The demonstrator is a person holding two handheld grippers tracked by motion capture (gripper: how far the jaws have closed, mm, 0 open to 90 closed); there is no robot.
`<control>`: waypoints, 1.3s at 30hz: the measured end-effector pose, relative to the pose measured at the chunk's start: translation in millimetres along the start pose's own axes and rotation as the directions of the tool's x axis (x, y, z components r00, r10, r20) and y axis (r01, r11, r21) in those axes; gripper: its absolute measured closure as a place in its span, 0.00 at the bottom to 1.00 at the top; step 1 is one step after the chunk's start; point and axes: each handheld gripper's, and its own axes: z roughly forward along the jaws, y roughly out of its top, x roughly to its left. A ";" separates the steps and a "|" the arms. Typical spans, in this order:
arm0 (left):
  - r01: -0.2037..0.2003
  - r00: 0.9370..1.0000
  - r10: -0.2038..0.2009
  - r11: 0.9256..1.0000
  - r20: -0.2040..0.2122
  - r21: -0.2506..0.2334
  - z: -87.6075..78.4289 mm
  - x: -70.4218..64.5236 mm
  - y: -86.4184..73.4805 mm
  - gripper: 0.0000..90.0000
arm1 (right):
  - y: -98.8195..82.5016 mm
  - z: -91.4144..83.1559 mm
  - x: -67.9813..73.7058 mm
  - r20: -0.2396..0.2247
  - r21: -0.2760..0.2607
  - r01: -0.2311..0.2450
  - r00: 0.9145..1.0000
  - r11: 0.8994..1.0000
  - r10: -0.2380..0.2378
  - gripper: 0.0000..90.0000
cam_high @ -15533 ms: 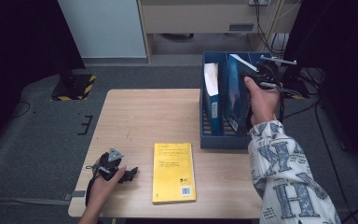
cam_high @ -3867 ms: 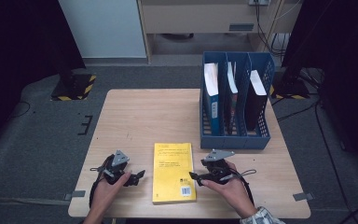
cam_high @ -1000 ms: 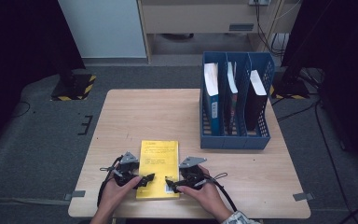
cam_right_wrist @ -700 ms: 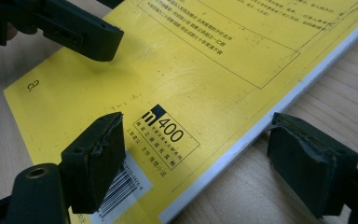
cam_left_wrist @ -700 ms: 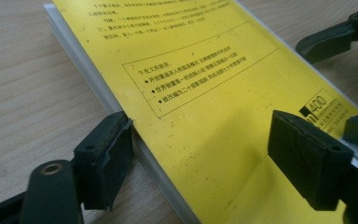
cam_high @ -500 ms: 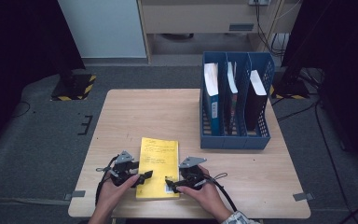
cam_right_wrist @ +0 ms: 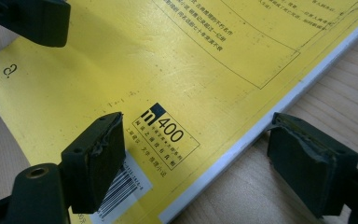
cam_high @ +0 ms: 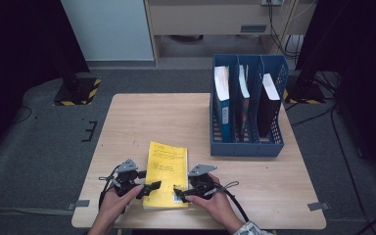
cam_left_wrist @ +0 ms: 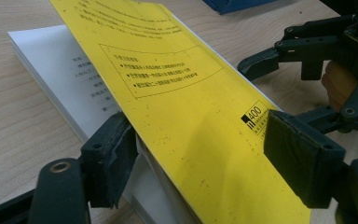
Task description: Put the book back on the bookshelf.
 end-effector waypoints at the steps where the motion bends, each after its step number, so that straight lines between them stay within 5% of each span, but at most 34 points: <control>1: -0.001 1.000 0.001 1.000 0.011 -0.004 0.1 0.4 0.7 0.25 | 0.0 0.0 0.0 0.000 0.000 0.000 1.000 1.000 0.000 0.21; 23: 0.010 1.000 -0.010 0.997 0.004 0.078 20.9 13.7 24.8 0.21 | 0.0 0.0 -0.1 0.000 0.000 0.000 1.000 1.000 0.000 0.21; 31: -0.034 0.999 0.036 0.996 -0.028 0.085 15.1 7.7 22.2 0.48 | 0.0 0.0 0.0 0.000 0.000 0.000 1.000 1.000 0.000 0.21; 39: -0.021 0.999 0.025 0.996 -0.044 0.085 17.6 9.0 27.7 0.70 | 0.0 0.0 0.0 0.000 0.000 -0.001 1.000 1.000 0.001 0.21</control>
